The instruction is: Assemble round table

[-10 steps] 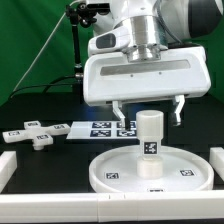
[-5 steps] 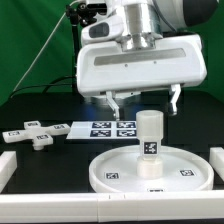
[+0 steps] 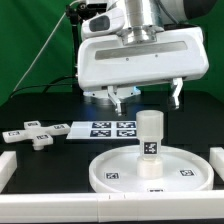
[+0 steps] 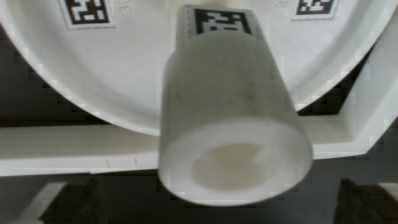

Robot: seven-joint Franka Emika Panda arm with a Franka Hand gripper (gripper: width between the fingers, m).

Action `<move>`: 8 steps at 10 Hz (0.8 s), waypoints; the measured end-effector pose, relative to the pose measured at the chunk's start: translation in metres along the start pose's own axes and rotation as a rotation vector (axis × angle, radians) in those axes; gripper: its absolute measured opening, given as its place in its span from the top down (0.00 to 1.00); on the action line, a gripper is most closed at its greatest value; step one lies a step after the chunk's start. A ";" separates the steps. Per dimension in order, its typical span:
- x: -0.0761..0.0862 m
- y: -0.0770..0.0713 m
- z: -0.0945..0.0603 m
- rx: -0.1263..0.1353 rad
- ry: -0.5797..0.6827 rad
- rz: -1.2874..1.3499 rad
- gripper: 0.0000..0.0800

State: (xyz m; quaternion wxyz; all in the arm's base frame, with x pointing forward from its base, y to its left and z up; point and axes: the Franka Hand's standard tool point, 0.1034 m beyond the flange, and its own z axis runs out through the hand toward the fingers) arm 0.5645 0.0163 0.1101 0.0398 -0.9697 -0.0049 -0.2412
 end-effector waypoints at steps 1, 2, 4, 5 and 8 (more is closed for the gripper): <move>-0.007 -0.011 0.002 0.056 -0.091 0.003 0.19; -0.005 -0.013 0.001 0.084 -0.141 -0.006 0.19; -0.006 -0.018 0.002 0.139 -0.259 0.011 0.19; -0.009 -0.025 0.001 0.169 -0.337 0.010 0.19; -0.004 -0.020 0.002 0.169 -0.343 -0.114 0.19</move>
Offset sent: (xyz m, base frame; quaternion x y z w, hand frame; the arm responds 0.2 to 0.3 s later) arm 0.0000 0.0000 0.0000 0.0000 -0.1296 0.0000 0.9916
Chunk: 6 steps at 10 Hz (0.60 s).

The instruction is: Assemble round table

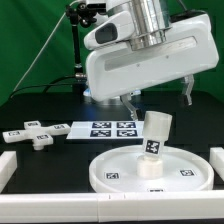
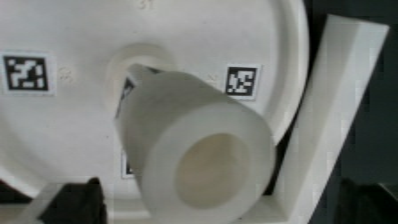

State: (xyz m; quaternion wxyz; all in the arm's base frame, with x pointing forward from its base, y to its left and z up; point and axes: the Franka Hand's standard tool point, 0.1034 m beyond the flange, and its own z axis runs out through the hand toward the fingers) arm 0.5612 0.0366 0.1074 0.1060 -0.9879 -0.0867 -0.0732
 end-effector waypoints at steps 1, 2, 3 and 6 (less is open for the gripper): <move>0.004 -0.003 -0.001 -0.034 0.000 -0.083 0.19; 0.007 -0.007 0.000 -0.057 0.005 -0.142 0.19; 0.006 -0.008 0.000 -0.057 0.005 -0.141 0.19; 0.009 -0.008 0.002 -0.083 0.012 -0.267 0.19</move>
Offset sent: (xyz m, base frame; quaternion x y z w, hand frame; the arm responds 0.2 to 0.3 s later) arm 0.0000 0.0000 0.0000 0.0000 0.0000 0.0000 1.0000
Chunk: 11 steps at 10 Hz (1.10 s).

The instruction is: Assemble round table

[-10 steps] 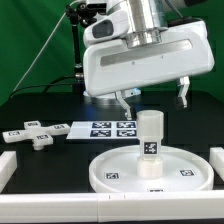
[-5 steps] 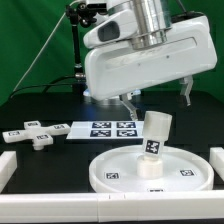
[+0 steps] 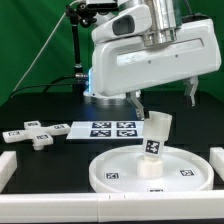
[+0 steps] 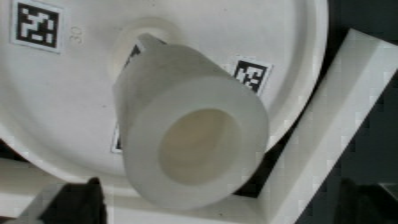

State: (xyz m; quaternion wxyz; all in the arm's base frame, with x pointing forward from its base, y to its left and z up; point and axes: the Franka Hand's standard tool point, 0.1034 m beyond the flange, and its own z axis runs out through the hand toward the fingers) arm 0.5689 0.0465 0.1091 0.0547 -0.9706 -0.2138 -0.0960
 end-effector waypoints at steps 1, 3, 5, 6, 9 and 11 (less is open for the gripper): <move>0.000 -0.003 0.002 -0.012 -0.008 -0.068 0.19; -0.003 -0.006 0.005 -0.022 -0.014 -0.119 0.19; -0.007 0.002 0.006 -0.023 -0.018 -0.136 0.19; -0.010 0.008 0.007 -0.024 -0.020 -0.136 0.19; -0.016 0.012 0.014 -0.017 -0.030 -0.129 0.19; -0.018 0.014 0.018 -0.012 -0.035 -0.124 0.19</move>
Offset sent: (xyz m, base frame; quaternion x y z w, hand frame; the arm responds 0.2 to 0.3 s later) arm -0.0015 -0.0101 -0.0083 -0.0253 -0.0147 -0.0721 0.9970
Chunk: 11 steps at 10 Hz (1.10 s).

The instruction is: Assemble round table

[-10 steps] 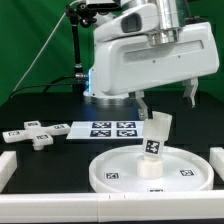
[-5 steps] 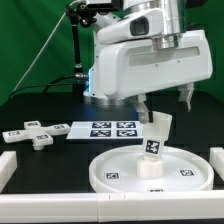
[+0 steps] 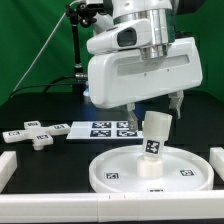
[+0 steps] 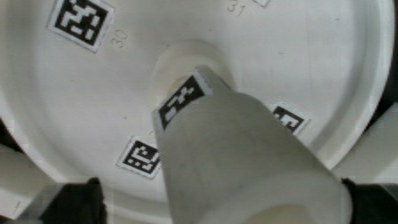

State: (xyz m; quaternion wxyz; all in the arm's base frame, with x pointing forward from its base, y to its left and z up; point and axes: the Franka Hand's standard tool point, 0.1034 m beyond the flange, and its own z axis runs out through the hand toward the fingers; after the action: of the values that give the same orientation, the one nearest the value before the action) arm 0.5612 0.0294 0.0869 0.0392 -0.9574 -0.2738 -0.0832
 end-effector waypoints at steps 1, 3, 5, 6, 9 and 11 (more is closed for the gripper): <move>0.001 0.000 0.000 0.001 -0.002 0.000 0.19; 0.003 0.002 -0.002 0.001 0.000 0.000 0.49; 0.003 0.002 -0.002 0.000 0.001 0.000 0.49; 0.003 0.002 -0.002 0.000 0.001 0.000 0.49; 0.004 0.002 -0.002 0.001 0.002 0.021 0.49; 0.006 0.000 -0.002 0.005 0.020 0.238 0.49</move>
Offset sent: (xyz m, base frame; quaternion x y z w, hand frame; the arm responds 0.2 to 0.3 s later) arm 0.0059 -0.0023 0.0032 0.0044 -0.0126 -0.0055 0.9999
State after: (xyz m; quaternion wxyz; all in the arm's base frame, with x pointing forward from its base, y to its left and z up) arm 0.5659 0.0324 0.0902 0.0542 -0.9821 -0.1578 -0.0869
